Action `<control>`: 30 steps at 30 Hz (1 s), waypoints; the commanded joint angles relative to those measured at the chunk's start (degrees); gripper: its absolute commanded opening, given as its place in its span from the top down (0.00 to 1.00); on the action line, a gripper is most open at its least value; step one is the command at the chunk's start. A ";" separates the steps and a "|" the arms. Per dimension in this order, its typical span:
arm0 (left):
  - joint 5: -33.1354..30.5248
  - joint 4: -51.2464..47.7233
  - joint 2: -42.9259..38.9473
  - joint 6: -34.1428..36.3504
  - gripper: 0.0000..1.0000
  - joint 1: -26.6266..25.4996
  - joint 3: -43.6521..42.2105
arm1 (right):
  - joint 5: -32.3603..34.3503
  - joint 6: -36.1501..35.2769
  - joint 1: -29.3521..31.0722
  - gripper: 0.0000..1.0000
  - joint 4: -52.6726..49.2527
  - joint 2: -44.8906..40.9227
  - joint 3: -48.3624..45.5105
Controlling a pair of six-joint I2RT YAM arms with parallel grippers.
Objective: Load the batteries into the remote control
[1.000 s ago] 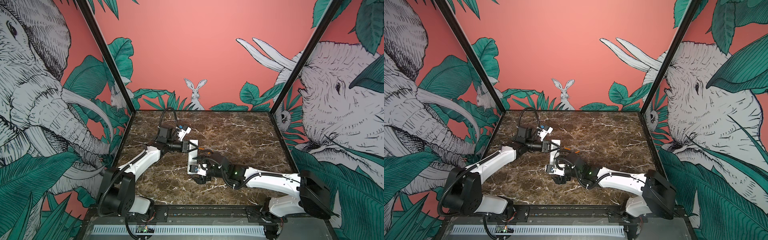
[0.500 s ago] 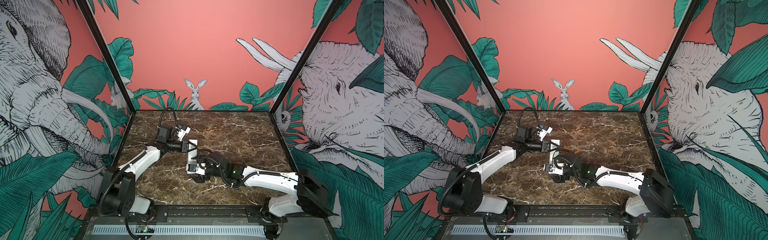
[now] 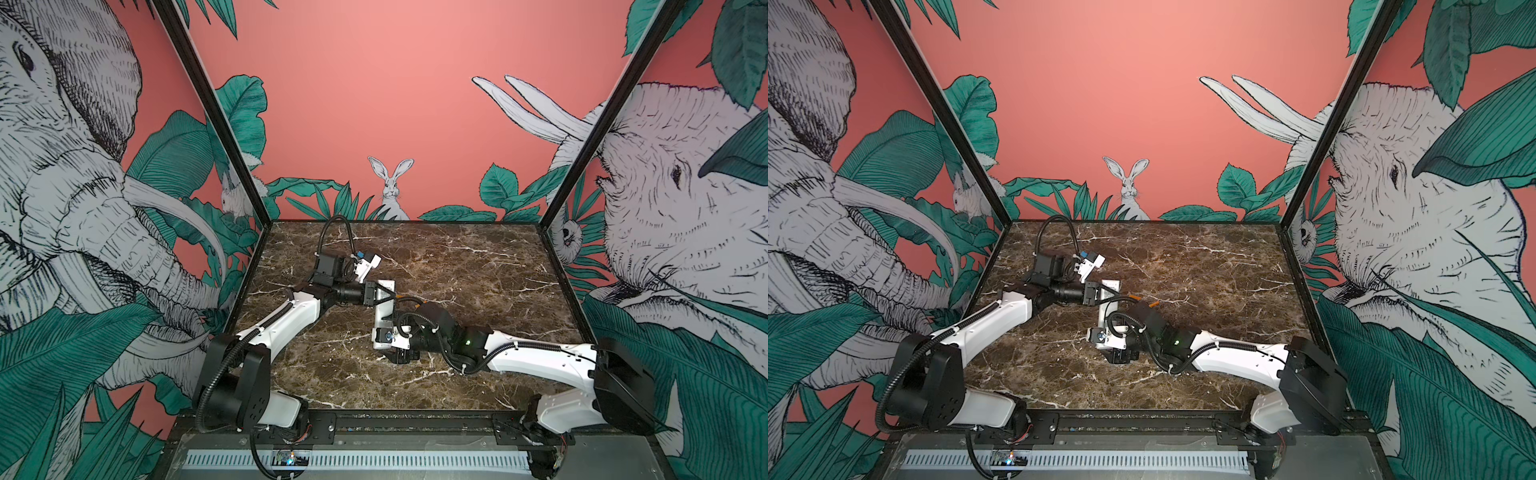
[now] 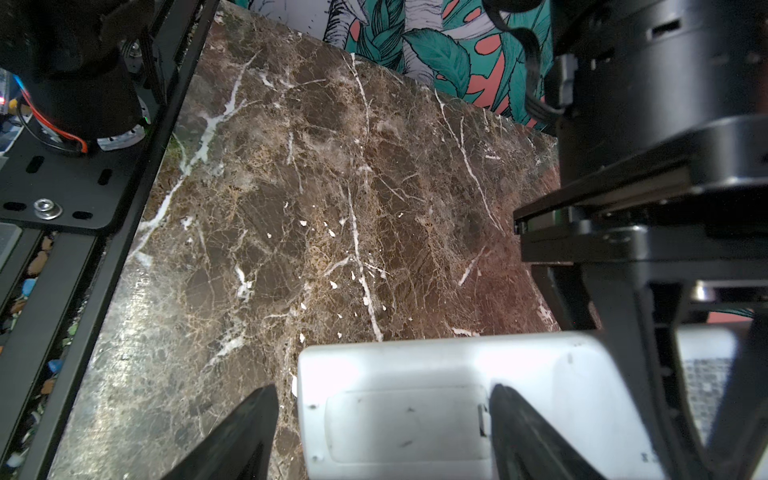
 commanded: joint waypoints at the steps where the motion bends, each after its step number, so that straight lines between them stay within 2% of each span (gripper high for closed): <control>1: 1.46 2.17 -1.03 0.11 1.00 0.63 0.35 | -4.51 -0.78 0.70 0.21 -4.04 0.54 1.18; 8: 1.38 2.35 -1.03 -0.01 1.00 0.85 0.29 | -4.52 -0.74 0.72 0.27 -4.25 -0.16 0.96; 14: 1.34 2.34 -1.03 0.02 1.00 0.91 0.22 | -4.07 -0.87 0.71 0.28 -4.09 -0.49 0.80; 23: 1.86 2.97 -0.43 -0.43 1.00 0.94 0.01 | 0.14 -1.22 0.71 0.13 -0.32 -3.16 -0.94; 30: 2.60 4.24 -0.06 -1.33 1.00 0.15 -0.32 | 2.57 -1.13 0.68 0.09 1.01 -2.81 -1.09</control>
